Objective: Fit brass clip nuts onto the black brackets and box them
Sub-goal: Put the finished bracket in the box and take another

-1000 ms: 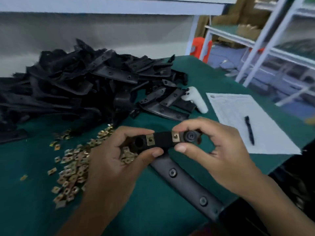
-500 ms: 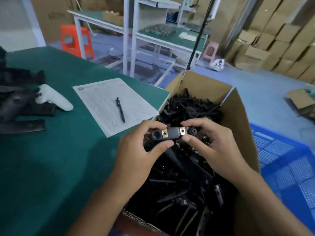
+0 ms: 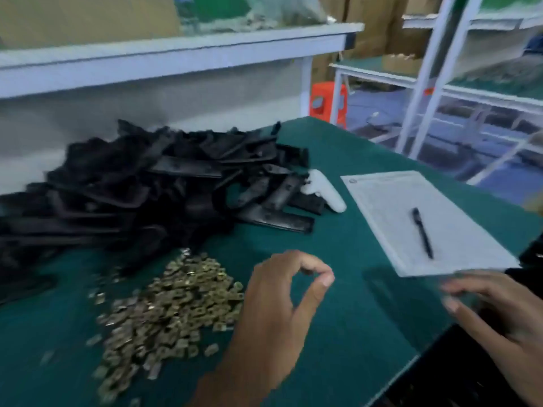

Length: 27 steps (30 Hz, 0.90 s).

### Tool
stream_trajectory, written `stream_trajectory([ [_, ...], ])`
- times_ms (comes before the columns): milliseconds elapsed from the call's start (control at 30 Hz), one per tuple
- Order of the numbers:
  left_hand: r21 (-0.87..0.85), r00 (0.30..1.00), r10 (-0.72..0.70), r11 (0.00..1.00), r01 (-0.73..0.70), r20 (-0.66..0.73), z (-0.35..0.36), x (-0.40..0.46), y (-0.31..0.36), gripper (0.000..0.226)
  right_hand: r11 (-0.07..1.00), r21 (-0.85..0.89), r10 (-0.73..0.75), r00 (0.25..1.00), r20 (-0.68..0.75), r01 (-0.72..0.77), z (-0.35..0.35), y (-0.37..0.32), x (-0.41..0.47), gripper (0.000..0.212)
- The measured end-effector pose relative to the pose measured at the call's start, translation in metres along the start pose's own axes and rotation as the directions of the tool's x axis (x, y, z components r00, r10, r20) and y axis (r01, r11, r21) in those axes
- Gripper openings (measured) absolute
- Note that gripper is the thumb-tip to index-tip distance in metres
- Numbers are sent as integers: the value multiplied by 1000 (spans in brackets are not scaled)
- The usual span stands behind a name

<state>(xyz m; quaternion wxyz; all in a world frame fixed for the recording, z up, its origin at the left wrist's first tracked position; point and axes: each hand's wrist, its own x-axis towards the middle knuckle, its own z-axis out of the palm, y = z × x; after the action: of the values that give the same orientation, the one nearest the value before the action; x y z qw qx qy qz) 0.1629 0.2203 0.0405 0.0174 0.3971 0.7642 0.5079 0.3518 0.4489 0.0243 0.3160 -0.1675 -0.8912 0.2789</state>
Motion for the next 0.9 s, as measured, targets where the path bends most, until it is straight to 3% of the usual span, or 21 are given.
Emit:
stream_trajectory([
  [133,86,963,-123,985,147,-240,-91,-23,-49,37,993,70,-110,970,215,97,79,-44,49,27],
  [233,172,886,-167,949,263,-433,-145,-47,-84,44,973,38,-227,918,325,227,140,-77,83,23],
  [300,220,832,-148,926,306,-534,-164,-60,-105,45,974,-30,-196,897,397,226,174,-88,112,39],
  [367,215,779,-150,914,344,-608,-173,-70,-124,49,956,-241,-48,901,431,166,202,-94,141,62],
  [467,178,745,-155,921,347,-649,-175,-72,-138,54,901,-405,-12,942,336,156,222,-94,165,59],
  [600,182,739,-138,925,335,-659,-172,-70,-140,49,877,-414,-223,970,98,243,224,-79,172,29],
  [700,163,732,-148,928,336,-665,-169,-70,-142,43,912,-328,-295,950,-105,247,212,-76,182,8],
  [767,162,732,-141,931,326,-666,-167,-69,-140,40,974,-150,-195,967,-162,171,202,-82,187,9],
  [833,157,746,-138,938,310,-651,-166,-68,-137,38,991,120,-39,992,-122,53,191,-99,184,12],
  [900,111,773,-149,956,273,-617,-166,-69,-133,35,955,298,-7,1000,15,2,184,-123,172,17],
])
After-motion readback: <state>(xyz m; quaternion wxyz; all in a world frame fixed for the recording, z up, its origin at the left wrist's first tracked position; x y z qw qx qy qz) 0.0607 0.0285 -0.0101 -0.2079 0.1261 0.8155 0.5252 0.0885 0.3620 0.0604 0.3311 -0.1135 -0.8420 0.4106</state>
